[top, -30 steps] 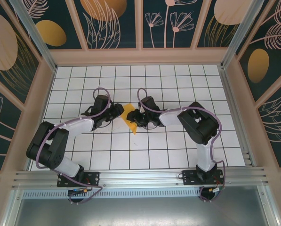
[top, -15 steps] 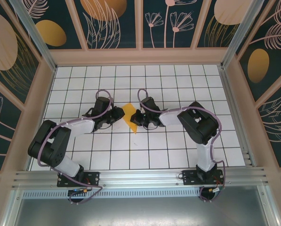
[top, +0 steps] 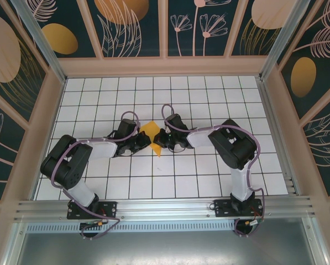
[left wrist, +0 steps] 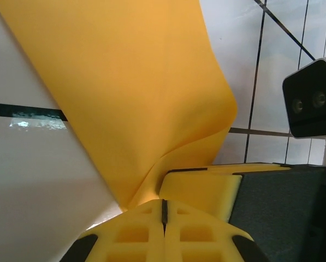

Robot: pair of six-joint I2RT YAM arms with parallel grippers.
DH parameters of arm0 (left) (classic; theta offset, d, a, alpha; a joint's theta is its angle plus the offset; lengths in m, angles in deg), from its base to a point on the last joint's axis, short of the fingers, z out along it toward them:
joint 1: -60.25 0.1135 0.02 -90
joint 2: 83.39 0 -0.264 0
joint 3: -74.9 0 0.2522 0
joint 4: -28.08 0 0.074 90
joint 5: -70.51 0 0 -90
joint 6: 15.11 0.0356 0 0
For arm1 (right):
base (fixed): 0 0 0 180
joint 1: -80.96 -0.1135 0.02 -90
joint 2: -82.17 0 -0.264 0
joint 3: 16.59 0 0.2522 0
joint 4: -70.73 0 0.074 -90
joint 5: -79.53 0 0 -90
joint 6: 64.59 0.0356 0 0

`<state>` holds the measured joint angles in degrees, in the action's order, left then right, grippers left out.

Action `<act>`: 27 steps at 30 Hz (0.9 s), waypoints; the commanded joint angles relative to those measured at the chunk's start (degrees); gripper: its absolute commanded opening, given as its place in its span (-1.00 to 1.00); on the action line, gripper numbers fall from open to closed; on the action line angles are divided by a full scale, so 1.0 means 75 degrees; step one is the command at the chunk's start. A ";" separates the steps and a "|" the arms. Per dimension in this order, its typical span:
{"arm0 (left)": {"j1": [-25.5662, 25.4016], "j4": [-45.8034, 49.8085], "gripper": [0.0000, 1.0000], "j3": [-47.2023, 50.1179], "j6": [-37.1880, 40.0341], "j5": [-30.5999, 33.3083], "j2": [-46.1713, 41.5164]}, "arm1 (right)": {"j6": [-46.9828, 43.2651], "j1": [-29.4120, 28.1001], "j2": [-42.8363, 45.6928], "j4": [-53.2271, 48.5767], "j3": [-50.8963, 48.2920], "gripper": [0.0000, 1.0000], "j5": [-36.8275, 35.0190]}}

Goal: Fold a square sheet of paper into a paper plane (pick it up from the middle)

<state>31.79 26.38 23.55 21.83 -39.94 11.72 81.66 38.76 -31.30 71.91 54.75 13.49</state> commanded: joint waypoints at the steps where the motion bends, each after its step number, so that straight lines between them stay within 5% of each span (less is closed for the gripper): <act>1: -0.0035 -0.0002 -0.95 -0.0015 0.0026 0.0107 0.0144 | -0.0099 -0.0011 -0.0230 -0.0288 0.0042 -1.00 -0.0137; 27: -0.0104 0.0938 -0.94 -0.0298 0.0324 0.0927 0.0689 | -0.0616 0.0014 0.0908 -0.0509 -0.0066 -0.88 0.0320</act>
<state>31.22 29.53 21.35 22.79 -35.96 14.61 78.23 38.76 -28.13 69.27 55.49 15.11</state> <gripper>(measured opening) 0.070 0.070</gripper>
